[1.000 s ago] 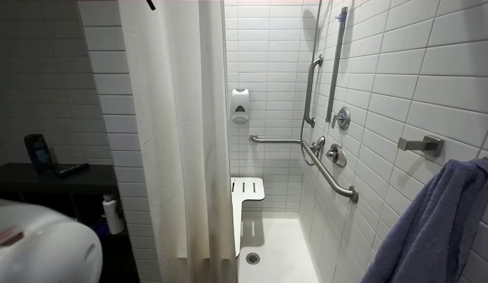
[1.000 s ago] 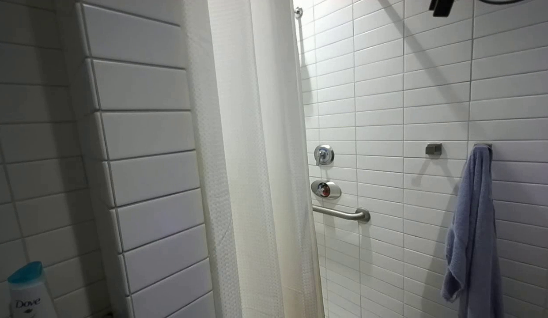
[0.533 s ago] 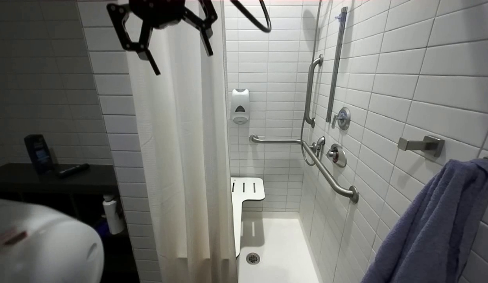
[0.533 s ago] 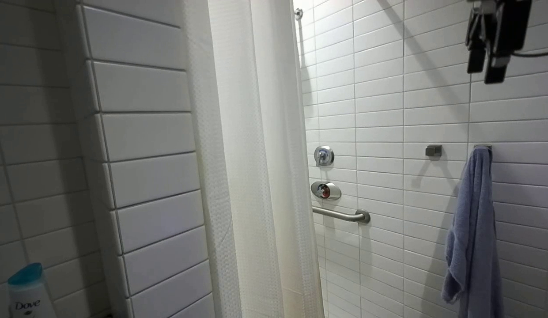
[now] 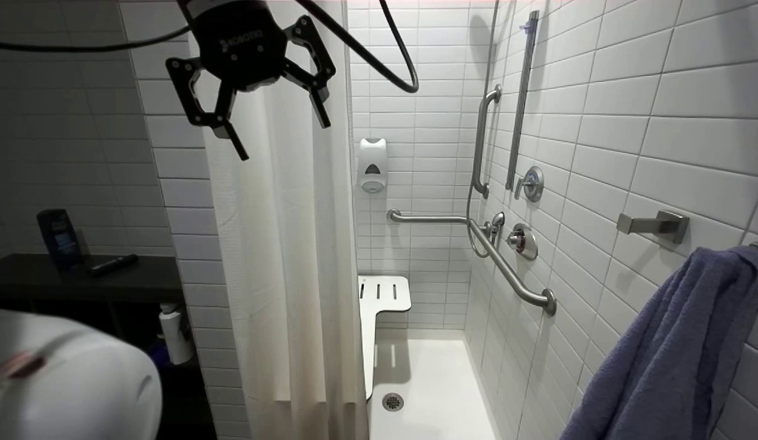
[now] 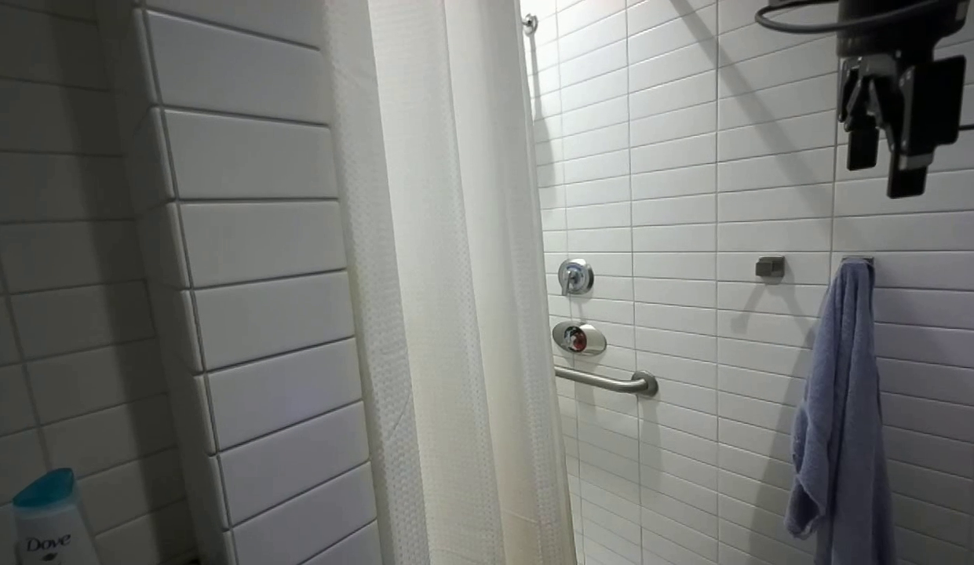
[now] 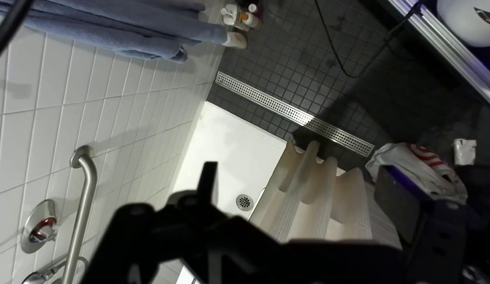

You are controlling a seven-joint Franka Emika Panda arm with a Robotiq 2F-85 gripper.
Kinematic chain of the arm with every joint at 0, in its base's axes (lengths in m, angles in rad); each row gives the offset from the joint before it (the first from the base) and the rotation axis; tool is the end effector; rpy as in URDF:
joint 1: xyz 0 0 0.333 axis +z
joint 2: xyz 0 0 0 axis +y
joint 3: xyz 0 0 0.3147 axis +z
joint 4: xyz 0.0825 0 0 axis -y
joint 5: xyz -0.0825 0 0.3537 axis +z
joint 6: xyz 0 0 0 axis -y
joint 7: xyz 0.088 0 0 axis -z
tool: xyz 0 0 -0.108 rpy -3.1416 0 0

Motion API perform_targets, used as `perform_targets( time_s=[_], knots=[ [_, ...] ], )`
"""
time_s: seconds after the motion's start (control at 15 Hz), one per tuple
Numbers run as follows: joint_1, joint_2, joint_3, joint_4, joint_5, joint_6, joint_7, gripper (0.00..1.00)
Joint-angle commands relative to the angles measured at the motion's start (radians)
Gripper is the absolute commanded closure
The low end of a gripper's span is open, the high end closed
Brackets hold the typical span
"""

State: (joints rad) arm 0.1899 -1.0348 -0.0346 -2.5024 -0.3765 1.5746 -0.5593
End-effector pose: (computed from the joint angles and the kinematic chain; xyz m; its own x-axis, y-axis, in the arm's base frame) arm 0.2182 -0.0101 0.5913 0.7648 0.6380 -0.0892 0.6250 -0.7013 0.3428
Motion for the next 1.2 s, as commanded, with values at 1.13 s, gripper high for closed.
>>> perform_targets(
  time_s=[1.13],
  knots=[
    [0.116, 0.162, -0.022, 0.062, 0.014, 0.263, -0.091, 0.00]
  ],
)
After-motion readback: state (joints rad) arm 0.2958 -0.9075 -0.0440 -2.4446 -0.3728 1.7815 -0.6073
